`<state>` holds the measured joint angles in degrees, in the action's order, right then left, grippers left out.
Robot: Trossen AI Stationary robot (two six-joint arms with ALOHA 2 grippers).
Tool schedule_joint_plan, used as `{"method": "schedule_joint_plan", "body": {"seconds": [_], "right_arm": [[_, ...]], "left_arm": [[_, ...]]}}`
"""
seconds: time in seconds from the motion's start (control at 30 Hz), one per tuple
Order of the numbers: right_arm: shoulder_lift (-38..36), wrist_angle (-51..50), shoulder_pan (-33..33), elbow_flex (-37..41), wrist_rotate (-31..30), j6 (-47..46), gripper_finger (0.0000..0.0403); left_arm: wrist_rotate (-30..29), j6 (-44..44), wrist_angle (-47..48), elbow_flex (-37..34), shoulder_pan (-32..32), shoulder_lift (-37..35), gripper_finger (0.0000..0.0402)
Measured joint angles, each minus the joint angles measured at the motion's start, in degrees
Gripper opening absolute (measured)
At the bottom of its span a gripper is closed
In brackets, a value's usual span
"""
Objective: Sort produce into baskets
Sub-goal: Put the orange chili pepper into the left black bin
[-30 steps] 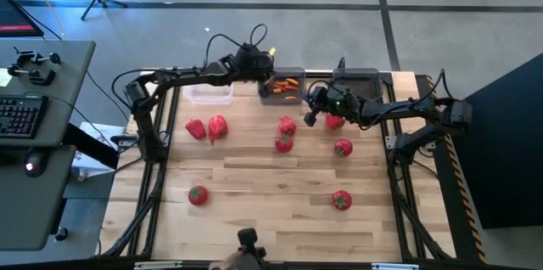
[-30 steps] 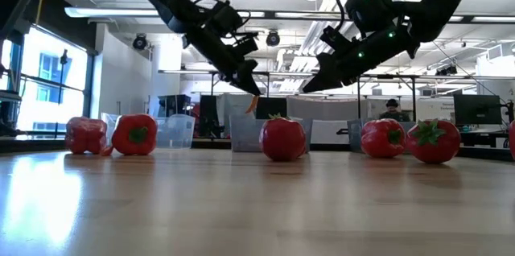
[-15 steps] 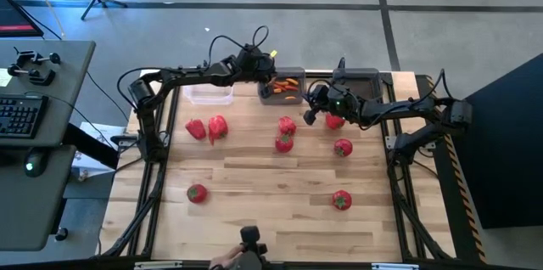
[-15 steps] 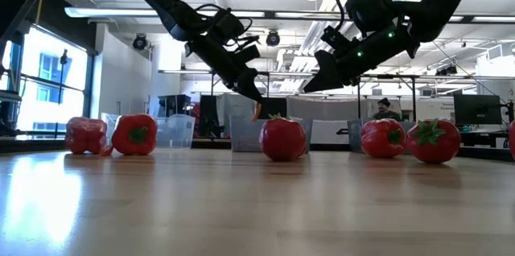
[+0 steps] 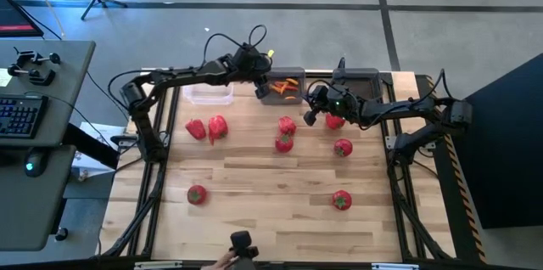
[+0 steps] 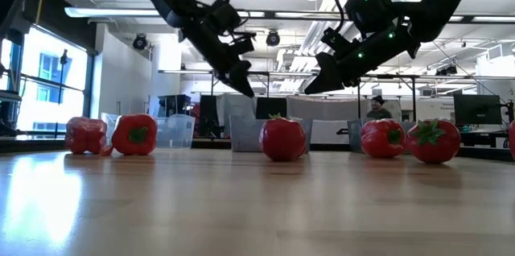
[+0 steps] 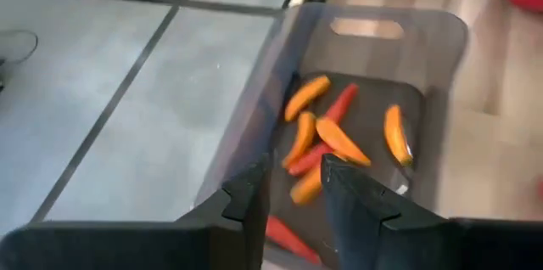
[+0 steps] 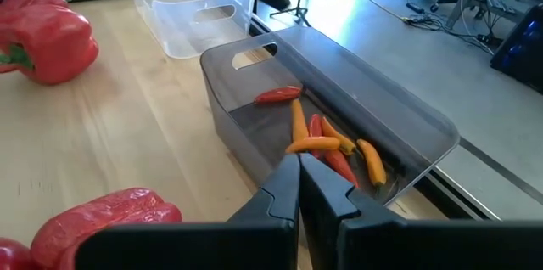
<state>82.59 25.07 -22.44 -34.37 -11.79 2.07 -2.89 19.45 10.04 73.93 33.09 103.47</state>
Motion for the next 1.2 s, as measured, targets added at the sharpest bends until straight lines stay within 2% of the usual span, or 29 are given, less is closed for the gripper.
{"method": "schedule_joint_plan", "body": {"seconds": [0.13, 0.27, 0.4, 0.57, 0.73, 0.9, 1.2], "right_arm": [[0.0, 0.0, 0.0, 0.0, 0.2, 0.9, 0.0], [0.0, 0.0, 0.0, 0.0, 0.3, 1.4, 0.0], [0.0, -0.1, 0.2, 0.0, 1.1, 1.4, 0.0], [0.0, -0.2, 1.1, 0.0, 1.1, 1.9, 0.0], [0.0, -0.2, 2.3, 0.0, 1.1, 2.0, 0.0], [0.0, -0.2, 3.4, 0.0, 1.1, 2.0, 0.0], [0.0, -0.2, 3.8, 0.0, 1.0, 2.9, 0.0]], "left_arm": [[-2.2, -0.8, 3.0, -0.1, -1.9, -2.9, 0.0054], [-5.0, -2.0, -0.9, -4.8, -4.0, -5.9, 0.0008], [-8.8, -6.6, -5.1, -12.8, -6.3, -11.3, 0.0005], [-13.3, -12.3, -3.7, -21.0, -10.9, -20.7, 0.0001], [-17.3, -19.2, 8.2, -25.1, -17.1, -30.0, 0.0001], [-19.1, -31.6, 22.1, -25.8, -24.8, -35.8, 0.0], [-23.1, -63.0, 39.1, -27.5, -39.7, -36.6, 0.0]]}}
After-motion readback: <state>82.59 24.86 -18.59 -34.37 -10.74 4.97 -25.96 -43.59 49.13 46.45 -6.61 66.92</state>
